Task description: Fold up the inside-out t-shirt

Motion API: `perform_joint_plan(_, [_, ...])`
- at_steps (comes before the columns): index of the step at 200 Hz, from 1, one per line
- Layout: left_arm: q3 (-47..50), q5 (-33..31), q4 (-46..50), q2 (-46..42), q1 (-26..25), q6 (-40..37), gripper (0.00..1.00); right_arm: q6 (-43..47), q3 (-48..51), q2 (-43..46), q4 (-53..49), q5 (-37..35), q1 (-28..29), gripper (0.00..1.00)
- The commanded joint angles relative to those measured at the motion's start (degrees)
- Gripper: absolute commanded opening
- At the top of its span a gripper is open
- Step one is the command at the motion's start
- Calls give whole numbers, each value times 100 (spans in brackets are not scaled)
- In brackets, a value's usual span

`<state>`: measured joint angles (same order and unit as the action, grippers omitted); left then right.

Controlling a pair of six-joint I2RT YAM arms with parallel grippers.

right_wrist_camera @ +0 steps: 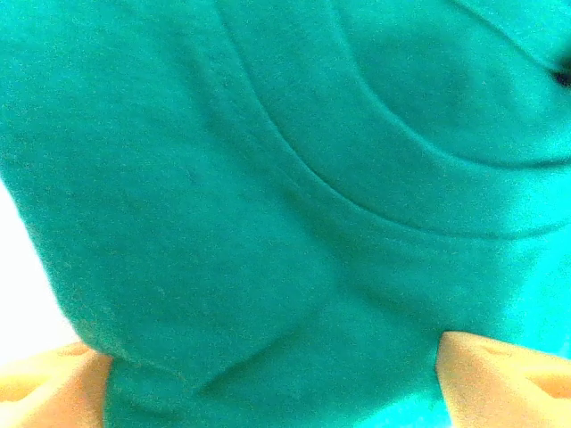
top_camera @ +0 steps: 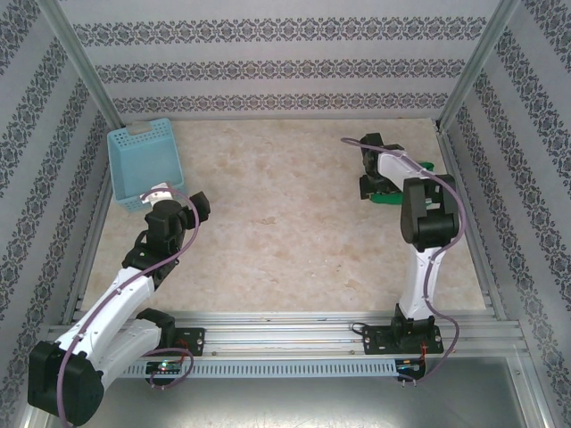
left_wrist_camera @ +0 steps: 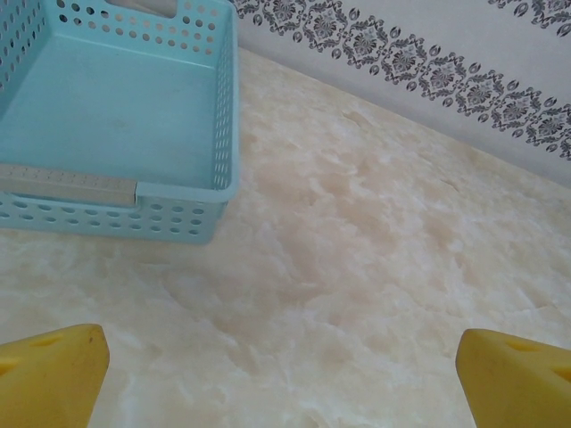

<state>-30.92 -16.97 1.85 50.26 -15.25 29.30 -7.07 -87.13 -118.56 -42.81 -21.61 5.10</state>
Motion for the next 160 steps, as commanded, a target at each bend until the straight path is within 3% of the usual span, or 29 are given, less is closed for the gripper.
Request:
perform_joint_plan(1, [2,-53,-42,-14,57,-222,100,19,424,901,330,222,-84,87])
perform_joint_plan(33, [87,-18,-113,6,57,-170,100,-558,1116,1477,804,827,-206,88])
perform_joint_plan(57, [126,2,-141,10,60,-160,100,-990,1180,1409,727,1004,-413,88])
perform_joint_plan(91, [96,-13,-116,5,63,-237,100,-1161,583,590,95,836,-692,88])
perform_joint_plan(160, [118,-60,30,-54,57,-278,100,-451,-1051,-756,-248,542,-1076,88])
